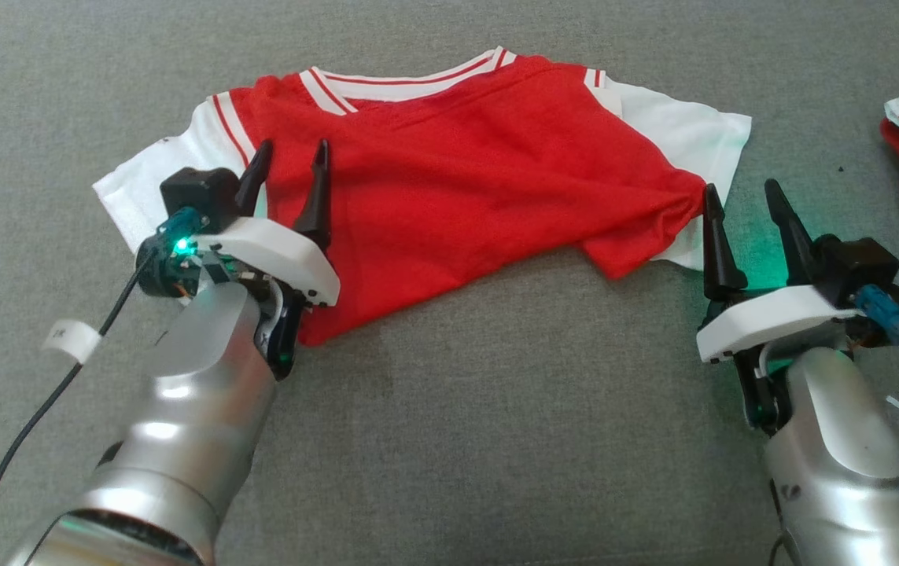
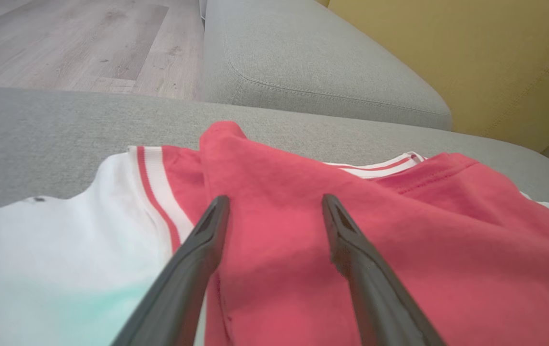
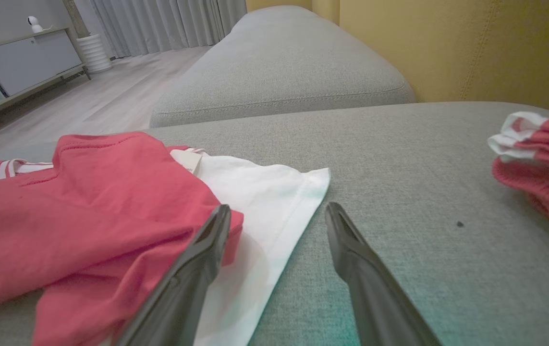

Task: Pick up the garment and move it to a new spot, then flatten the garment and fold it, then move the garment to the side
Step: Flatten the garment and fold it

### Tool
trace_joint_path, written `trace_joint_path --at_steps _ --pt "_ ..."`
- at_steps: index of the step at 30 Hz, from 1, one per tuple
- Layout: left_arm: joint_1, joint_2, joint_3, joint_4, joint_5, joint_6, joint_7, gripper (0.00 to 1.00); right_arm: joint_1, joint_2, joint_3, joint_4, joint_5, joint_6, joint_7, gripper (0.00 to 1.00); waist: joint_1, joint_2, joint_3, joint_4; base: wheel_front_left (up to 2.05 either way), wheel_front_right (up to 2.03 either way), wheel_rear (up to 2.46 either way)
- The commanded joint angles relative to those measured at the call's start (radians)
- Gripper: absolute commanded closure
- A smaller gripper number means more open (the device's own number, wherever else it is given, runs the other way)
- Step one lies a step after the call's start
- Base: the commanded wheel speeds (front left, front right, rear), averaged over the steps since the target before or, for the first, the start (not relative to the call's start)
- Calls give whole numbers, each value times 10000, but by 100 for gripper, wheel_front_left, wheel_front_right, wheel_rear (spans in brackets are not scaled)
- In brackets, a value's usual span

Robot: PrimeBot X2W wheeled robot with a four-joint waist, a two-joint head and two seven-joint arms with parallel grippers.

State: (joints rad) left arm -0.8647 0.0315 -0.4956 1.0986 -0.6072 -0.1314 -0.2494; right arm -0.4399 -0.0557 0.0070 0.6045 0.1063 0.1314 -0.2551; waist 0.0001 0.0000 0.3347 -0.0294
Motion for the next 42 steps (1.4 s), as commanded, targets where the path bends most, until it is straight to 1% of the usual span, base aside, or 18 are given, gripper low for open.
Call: trace_joint_path --at_steps 1,6,9,18,25,27,28,29,30,31,32,33,34,35,38,40,42 --pt "-451 284 223 -187 125 112 -118 0 -190 54 260 -337 54 -7 -66 0 -1 0 5 -6 0 0 0" --pt "-462 433 539 -510 614 754 -121 0 -221 54 264 -318 121 -7 -66 0 -1 0 27 -26 0 0 0" --pt "-391 447 655 -508 823 898 -122 0 -233 54 283 -280 154 -7 -66 0 -1 0 27 -42 0 0 0" --pt "-485 279 546 629 670 431 -123 0 -308 54 518 -185 315 -7 -66 0 -1 0 34 -188 0 0 0" --pt "-585 211 284 903 470 144 -117 0 -325 54 552 -141 343 -7 -66 0 -1 0 22 -210 0 0 0" --pt "-605 201 178 986 368 89 -98 7 -323 54 565 -123 353 -7 -66 0 -1 0 10 -204 0 0 0" --pt "-609 197 104 1020 330 69 -63 20 -324 55 570 -111 360 -7 -66 0 -1 0 3 -202 0 0 0" --pt "-607 195 15 1049 299 53 -9 35 -329 55 577 -98 365 -7 -66 0 -1 0 -3 -200 0 0 0" --pt "-591 193 -66 1048 231 41 55 42 -338 55 587 -85 374 -7 -66 0 -1 0 -5 -201 0 0 0" --pt "-567 192 -163 1038 160 32 149 65 -350 55 595 -73 387 -7 -66 0 -1 0 -7 -202 0 0 0" --pt "-551 191 -300 1017 134 25 226 70 -363 55 601 -63 405 -7 -66 0 -1 0 -7 -204 0 0 0" --pt "-530 191 -413 996 88 20 291 98 -372 55 602 -53 430 -7 -66 0 -1 0 -9 -204 0 0 0" --pt "-497 190 -508 978 9 17 383 100 -380 55 602 -44 446 -7 -66 0 -1 0 -13 -204 0 0 0" --pt "-470 190 -611 927 -63 15 443 100 -386 55 599 -37 453 -7 -66 0 -1 0 -22 -203 0 0 0" --pt "-599 189 -787 716 -24 25 124 100 -356 55 520 -21 456 -7 -66 0 -1 0 -117 -151 0 0 0" --pt "-800 248 -717 372 153 219 -79 100 -295 55 423 -12 453 -7 -66 0 -1 0 -234 -76 0 0 0" --pt "-979 482 -378 -783 491 567 -113 100 -206 55 300 -4 447 -7 -66 0 -1 0 -389 43 0 0 0"
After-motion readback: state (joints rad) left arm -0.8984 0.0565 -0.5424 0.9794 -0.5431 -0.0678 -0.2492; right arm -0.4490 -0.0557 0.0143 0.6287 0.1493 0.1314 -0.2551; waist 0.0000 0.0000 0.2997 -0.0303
